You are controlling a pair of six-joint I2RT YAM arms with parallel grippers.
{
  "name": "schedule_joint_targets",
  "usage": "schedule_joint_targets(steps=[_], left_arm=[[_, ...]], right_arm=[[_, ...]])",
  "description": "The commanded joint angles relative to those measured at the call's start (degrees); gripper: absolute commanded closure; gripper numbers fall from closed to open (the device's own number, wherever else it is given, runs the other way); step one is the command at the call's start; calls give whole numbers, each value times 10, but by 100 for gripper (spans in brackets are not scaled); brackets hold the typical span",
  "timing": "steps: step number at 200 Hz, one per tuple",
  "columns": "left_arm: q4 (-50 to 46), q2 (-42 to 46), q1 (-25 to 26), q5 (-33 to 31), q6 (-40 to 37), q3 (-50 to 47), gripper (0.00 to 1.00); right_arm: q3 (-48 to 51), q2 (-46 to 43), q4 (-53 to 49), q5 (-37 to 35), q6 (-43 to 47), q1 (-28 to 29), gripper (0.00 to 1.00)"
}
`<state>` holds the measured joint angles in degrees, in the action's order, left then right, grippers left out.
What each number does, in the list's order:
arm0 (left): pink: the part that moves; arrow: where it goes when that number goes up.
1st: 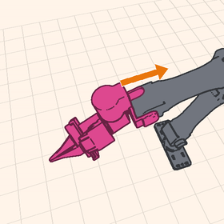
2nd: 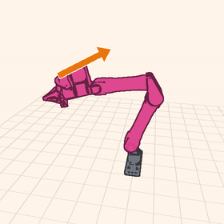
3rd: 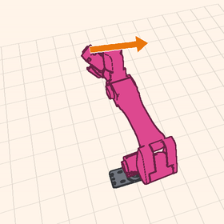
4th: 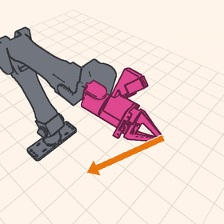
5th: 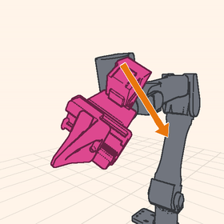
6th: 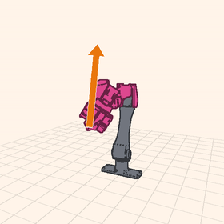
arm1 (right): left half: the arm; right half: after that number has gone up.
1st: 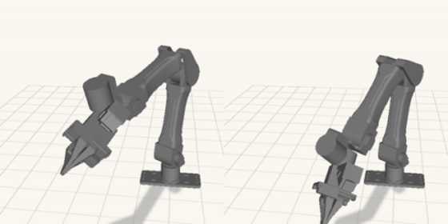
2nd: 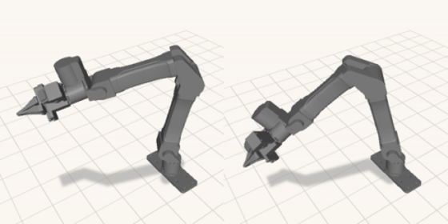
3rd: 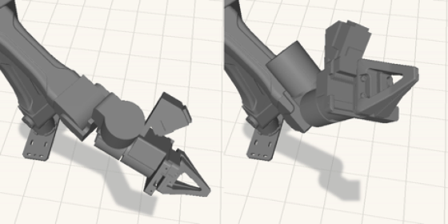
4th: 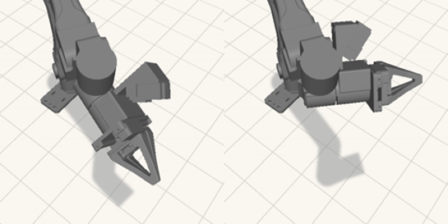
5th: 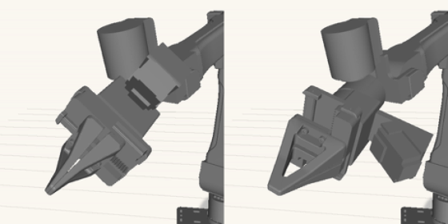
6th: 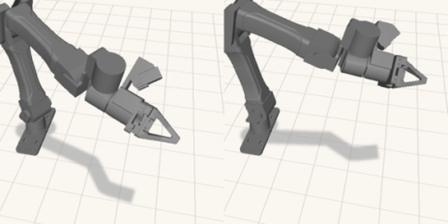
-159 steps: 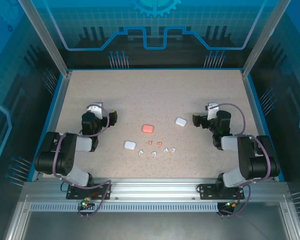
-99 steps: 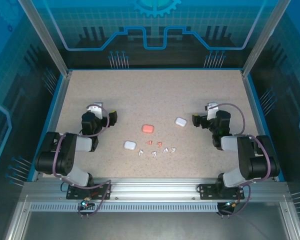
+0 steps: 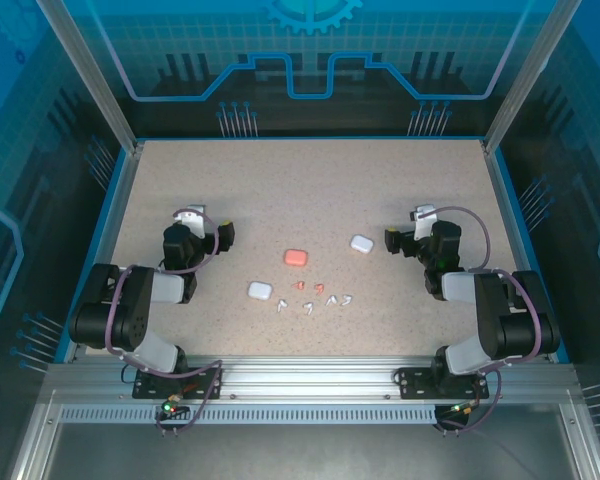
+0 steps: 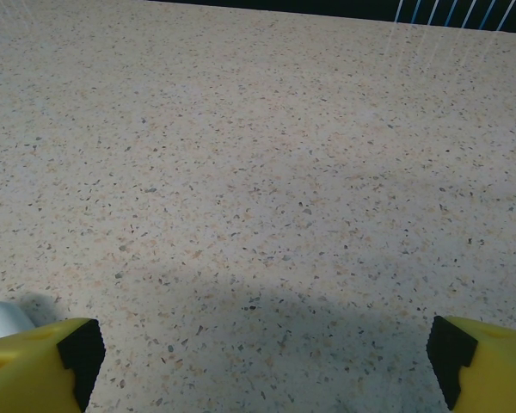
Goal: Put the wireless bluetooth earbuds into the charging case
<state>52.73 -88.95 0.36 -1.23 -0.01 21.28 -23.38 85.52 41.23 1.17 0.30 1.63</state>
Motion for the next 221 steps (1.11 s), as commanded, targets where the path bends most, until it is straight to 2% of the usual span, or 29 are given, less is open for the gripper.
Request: schedule_joint_targets(steps=[1,48,69,86,118,127,139,153,196,221], left_arm=[[-4,1,-4,-8,-6,8,1],[-7,1,-4,-15,-3,9,1],[30,5,-4,-24,-2,-11,1],[26,58,7,-31,-11,-33,1],[-85,189,62,-91,-43,-21,1],[-138,221,77,-107,-12,0,1],[-274,253,82,-107,63,56,1],[-377,276,86,-73,132,106,1],[-562,360,108,31,303,146,1],[-641,384,127,85,335,154,1]], right_arm=[[-13,6,18,-8,6,9,0],[-14,6,18,-8,7,9,0],[-14,6,19,-6,5,7,0],[-38,-24,-49,-16,-3,4,0],[-73,-106,-178,-5,-12,-1,0],[-94,-115,-230,1,-12,-1,0],[-122,-129,-303,12,0,6,0],[-156,-144,-380,15,17,18,0],[-288,-141,-632,16,73,64,0],[-366,-108,-753,-8,103,98,0]])
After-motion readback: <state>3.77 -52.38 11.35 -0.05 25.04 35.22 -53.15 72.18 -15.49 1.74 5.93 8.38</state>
